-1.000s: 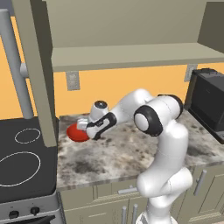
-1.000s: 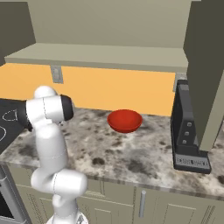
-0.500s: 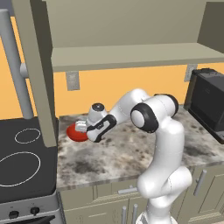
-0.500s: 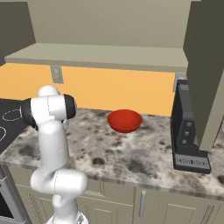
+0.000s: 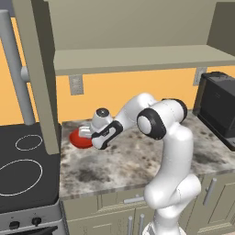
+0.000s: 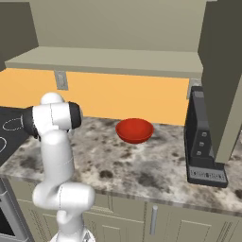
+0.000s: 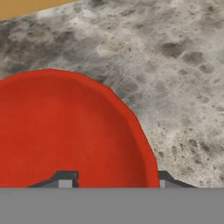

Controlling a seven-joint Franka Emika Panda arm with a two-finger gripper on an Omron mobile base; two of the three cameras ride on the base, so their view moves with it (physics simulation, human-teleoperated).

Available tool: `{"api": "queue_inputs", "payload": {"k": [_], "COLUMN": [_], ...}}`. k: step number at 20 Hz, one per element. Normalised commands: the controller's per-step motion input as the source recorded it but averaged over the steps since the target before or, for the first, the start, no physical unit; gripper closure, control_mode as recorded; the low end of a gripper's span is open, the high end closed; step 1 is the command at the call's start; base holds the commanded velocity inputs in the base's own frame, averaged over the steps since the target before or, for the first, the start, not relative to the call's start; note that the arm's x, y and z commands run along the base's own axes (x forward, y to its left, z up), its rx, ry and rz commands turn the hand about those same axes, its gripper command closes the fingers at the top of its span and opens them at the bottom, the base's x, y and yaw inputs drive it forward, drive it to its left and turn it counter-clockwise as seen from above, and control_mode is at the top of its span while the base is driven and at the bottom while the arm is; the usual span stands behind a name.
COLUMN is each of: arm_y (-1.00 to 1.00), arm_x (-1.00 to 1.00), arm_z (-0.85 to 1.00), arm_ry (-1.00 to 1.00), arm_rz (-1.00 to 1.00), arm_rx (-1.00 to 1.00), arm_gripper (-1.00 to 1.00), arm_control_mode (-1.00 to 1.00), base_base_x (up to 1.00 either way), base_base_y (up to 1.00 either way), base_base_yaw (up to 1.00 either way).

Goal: Pick up the bowls on the counter and stack them on top of one another in the open cabinet. Place the smaller bowl on top of the larger bowl.

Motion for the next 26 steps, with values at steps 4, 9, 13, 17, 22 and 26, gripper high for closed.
{"api": "queue_inputs", "payload": {"k": [4, 9, 13, 17, 22, 26], "arm_y": [0.0, 0.0, -0.11, -0.33, -0.56, -0.6], "arm_x": [0.0, 0.03, -0.01, -0.2, -0.47, -0.54], "arm_z": [0.05, 0.3, 0.46, 0.44, 0.42, 0.44], "arm_ry": [0.0, 0.0, 0.0, 0.02, 0.0, 0.0], "arm_rz": [0.0, -0.04, -0.1, -0.13, -0.11, -0.1], "arm_rx": [0.0, 0.0, 0.0, 0.0, 0.01, 0.02], "arm_gripper": [1.0, 1.0, 1.0, 1.0, 1.0, 1.0], "arm_control_mode": [-1.0, -1.0, -1.0, -1.0, -1.0, -1.0], "base_base_x": [0.0, 0.0, 0.0, 0.0, 0.0, 0.0], "base_base_y": [0.0, 0.0, 0.0, 0.0, 0.0, 0.0], "base_base_yaw": [0.0, 0.0, 0.0, 0.0, 0.0, 0.0]}}
